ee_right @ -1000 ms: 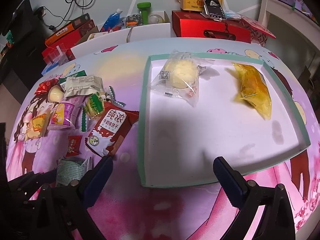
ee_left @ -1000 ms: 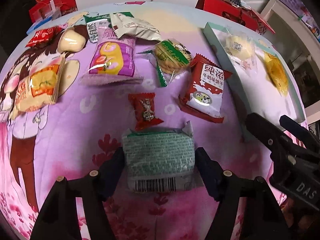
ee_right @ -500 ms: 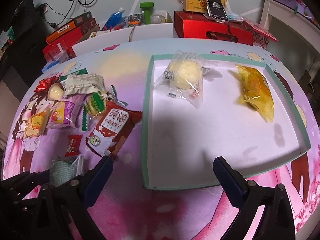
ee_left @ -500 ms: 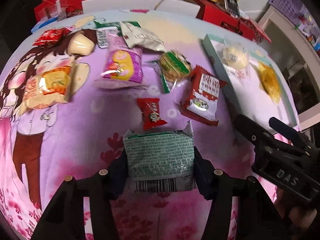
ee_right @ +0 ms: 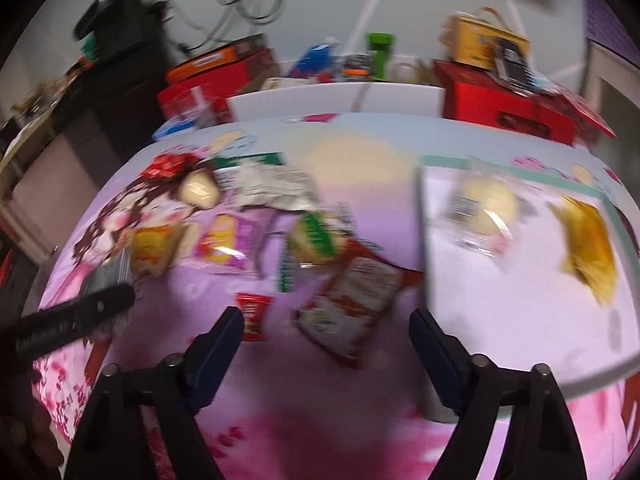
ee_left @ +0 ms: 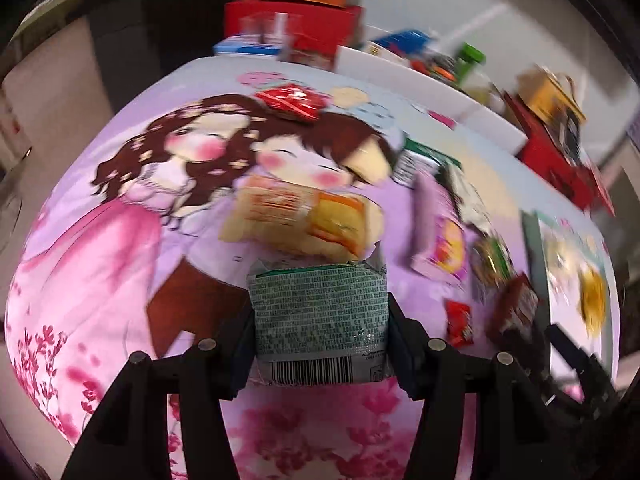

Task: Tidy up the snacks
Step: 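Lift the green pack with the left tool while the right grasps the small red candy, then place the green pack and red candy on the tray, opening both tools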

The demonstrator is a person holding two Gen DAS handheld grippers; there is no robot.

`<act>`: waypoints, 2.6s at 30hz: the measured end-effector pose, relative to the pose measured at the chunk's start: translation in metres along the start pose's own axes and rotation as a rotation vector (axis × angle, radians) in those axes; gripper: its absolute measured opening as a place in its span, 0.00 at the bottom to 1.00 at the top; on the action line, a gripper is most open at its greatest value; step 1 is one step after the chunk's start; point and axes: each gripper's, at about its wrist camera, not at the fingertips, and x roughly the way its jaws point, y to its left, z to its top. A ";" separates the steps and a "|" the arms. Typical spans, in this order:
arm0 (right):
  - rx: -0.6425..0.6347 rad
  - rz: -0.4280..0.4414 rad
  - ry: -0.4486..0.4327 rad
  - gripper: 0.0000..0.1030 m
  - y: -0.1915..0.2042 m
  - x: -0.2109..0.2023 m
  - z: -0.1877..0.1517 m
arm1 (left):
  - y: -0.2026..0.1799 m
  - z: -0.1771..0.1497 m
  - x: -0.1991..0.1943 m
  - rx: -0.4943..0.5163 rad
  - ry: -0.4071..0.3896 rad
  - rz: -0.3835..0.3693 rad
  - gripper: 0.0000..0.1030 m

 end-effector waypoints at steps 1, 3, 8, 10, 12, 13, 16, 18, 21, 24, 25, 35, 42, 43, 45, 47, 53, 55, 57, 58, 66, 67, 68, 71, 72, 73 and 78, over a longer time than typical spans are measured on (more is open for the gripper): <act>-0.022 0.010 -0.007 0.76 0.006 0.003 -0.001 | 0.004 0.002 0.000 -0.017 -0.002 -0.002 0.57; -0.065 0.039 -0.005 0.69 0.020 0.008 -0.004 | 0.010 0.003 0.001 -0.037 -0.001 -0.001 0.57; -0.134 0.070 0.012 0.49 0.039 0.021 -0.009 | 0.013 0.005 0.007 -0.057 0.013 -0.009 0.57; -0.143 0.062 0.023 0.44 0.042 0.025 -0.011 | 0.015 0.005 0.006 -0.061 0.014 -0.017 0.57; -0.141 0.044 0.035 0.40 0.042 0.031 -0.011 | 0.015 0.006 0.006 -0.062 0.014 -0.023 0.57; -0.140 0.039 0.040 0.38 0.041 0.034 -0.011 | 0.015 0.007 0.006 -0.061 0.015 -0.026 0.57; -0.138 0.036 0.058 0.34 0.039 0.040 -0.011 | 0.014 0.007 0.007 -0.057 0.020 -0.036 0.57; -0.143 0.034 0.064 0.31 0.039 0.042 -0.011 | 0.014 0.007 0.008 -0.054 0.024 -0.041 0.57; -0.155 0.038 0.072 0.27 0.042 0.046 -0.011 | 0.012 0.007 0.008 -0.048 0.027 -0.043 0.57; -0.171 0.038 0.079 0.22 0.046 0.049 -0.013 | 0.011 0.007 0.009 -0.040 0.030 -0.043 0.57; -0.173 0.038 0.079 0.18 0.046 0.048 -0.014 | 0.010 0.008 0.008 -0.037 0.030 -0.042 0.57; -0.178 0.085 0.021 0.17 0.051 0.019 -0.006 | 0.004 0.009 -0.001 -0.014 -0.004 -0.035 0.57; -0.128 0.063 -0.015 0.17 0.028 -0.004 0.010 | -0.021 0.019 -0.004 0.031 -0.025 -0.037 0.57; -0.118 0.056 -0.017 0.17 0.024 -0.005 0.013 | -0.027 0.021 -0.004 0.045 -0.029 -0.037 0.57; -0.092 0.043 -0.018 0.17 0.013 -0.009 0.019 | -0.043 0.025 -0.005 0.072 -0.030 -0.049 0.57; -0.073 0.026 -0.022 0.17 0.002 -0.012 0.024 | -0.060 0.030 -0.005 0.101 -0.033 -0.072 0.57; -0.003 -0.017 -0.044 0.17 -0.039 -0.022 0.033 | -0.118 0.037 0.003 0.212 -0.021 -0.093 0.57; 0.019 -0.062 -0.061 0.17 -0.057 -0.028 0.034 | -0.136 0.037 0.003 0.249 -0.022 -0.102 0.57; 0.051 -0.082 -0.066 0.17 -0.074 -0.032 0.035 | -0.156 0.036 0.002 0.292 -0.028 -0.119 0.57; 0.077 -0.087 -0.069 0.18 -0.085 -0.034 0.034 | -0.166 0.035 0.001 0.312 -0.029 -0.129 0.57; 0.222 -0.182 -0.085 0.18 -0.155 -0.046 0.031 | -0.238 0.020 -0.001 0.448 -0.013 -0.218 0.57; 0.240 -0.191 -0.087 0.18 -0.164 -0.048 0.029 | -0.246 0.017 -0.002 0.463 -0.014 -0.226 0.57; 0.262 -0.200 -0.089 0.18 -0.173 -0.051 0.027 | -0.254 0.013 -0.002 0.480 -0.015 -0.234 0.57; 0.323 -0.249 -0.089 0.18 -0.202 -0.058 0.020 | -0.274 -0.002 -0.001 0.535 -0.011 -0.261 0.57; 0.336 -0.270 -0.087 0.18 -0.208 -0.060 0.018 | -0.279 -0.007 0.000 0.554 -0.005 -0.269 0.57; 0.352 -0.292 -0.084 0.18 -0.216 -0.062 0.016 | -0.284 -0.012 0.002 0.572 0.003 -0.274 0.57; 0.471 -0.337 -0.040 0.18 -0.252 -0.067 -0.001 | -0.300 -0.036 0.017 0.641 0.056 -0.266 0.57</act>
